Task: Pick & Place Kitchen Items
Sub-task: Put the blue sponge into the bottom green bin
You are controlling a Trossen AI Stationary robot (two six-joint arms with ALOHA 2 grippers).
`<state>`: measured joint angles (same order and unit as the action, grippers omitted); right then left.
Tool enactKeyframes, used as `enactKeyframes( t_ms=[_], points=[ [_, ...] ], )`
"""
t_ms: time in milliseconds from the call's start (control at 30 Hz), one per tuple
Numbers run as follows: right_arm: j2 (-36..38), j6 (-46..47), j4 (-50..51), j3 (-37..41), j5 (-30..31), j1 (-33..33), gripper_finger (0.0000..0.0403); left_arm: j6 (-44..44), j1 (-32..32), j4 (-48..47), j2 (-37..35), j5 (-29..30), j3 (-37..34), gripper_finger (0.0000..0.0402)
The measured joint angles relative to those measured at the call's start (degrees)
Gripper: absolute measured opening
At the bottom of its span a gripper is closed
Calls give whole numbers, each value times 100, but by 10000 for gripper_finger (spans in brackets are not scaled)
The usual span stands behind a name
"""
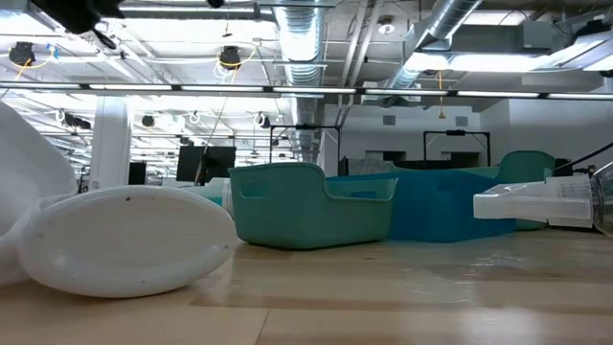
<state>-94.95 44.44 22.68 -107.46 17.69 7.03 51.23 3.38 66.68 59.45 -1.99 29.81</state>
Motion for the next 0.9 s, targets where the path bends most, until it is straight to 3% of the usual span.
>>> enactKeyframes(
  t_ms=[267,533,700,900],
  points=[
    [183,717,1150,-14,984,508,0,-285,642,-1258,-947,-89,-173,153],
    [80,2614,2689,10,2214,1389,0,-189,1386,-2101,-1445,-302,-169,164],
    [91,3789,2710,536,3069,2018,0,145,1617,-2165,-1362,-937,-169,158],
    [89,5296,2097,1456,4289,2860,0,503,1657,-2175,-1231,-1199,-169,150]
  ],
)
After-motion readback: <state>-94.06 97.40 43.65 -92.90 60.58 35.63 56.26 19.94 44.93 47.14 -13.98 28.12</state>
